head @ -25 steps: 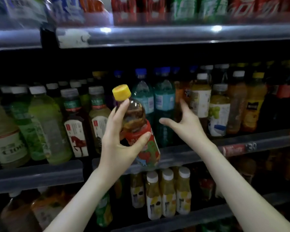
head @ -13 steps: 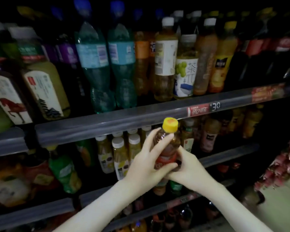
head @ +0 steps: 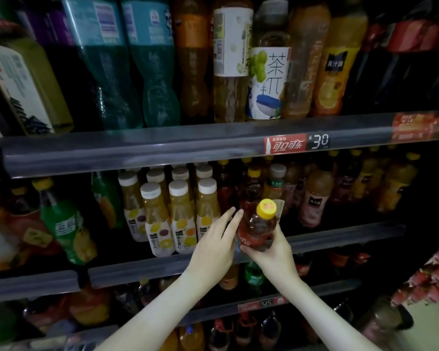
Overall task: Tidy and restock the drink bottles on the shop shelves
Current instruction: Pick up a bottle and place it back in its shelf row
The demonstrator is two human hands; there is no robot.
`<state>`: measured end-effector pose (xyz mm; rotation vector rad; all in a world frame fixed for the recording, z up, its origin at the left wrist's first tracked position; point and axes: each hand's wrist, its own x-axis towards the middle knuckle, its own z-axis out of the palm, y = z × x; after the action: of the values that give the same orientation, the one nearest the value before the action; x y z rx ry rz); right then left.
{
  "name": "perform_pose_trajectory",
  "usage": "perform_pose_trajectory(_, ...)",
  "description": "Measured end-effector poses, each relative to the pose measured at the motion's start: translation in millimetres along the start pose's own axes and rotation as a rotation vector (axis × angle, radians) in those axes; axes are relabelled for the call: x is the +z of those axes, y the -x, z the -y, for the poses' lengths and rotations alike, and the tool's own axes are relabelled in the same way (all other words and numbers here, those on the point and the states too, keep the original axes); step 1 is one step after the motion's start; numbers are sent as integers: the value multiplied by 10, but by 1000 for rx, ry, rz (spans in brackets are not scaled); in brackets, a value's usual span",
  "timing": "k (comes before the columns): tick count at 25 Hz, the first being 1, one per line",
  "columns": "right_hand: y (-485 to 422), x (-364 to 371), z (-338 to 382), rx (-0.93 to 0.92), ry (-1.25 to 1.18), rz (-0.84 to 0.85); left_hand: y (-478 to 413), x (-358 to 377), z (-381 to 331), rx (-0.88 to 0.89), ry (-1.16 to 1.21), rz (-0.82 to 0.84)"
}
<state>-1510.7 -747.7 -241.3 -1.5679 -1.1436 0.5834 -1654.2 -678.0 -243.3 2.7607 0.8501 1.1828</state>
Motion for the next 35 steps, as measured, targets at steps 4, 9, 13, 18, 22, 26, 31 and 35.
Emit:
perform_pose_trajectory(4, -53, -273, -23, -17, 25, -44, -272, 147, -89, -171, 42, 73)
perform_pose_trajectory(9, -114, -689, -184, 39, 10, -98, -909, 520, -176, -538, 314, 106)
perform_pose_trajectory(13, -106, -891, -294, 74, 11, -136, -1067, 729, -162, -723, 316, 150)
perform_pose_trajectory(18, -159, -1036, -327, 78, 6, -115, -1082, 796, -209, -720, 316, 115)
perform_pose_trajectory(22, -174, -963, -273, 70, 7, -67, -1008, 660, -313, -659, 189, 185)
perform_pose_trajectory(26, -201, -621, -207, 37, 3, -4, -523, 308, -258, -218, -263, -158)
perform_pose_trajectory(31, -397, -7, -90, -17, 4, 25, -85, 103, 328, -199, -730, -121)
perform_pose_trajectory(35, -589, 364, -65, -48, 110, 38, -96, 94, 452, -154, -756, -93)
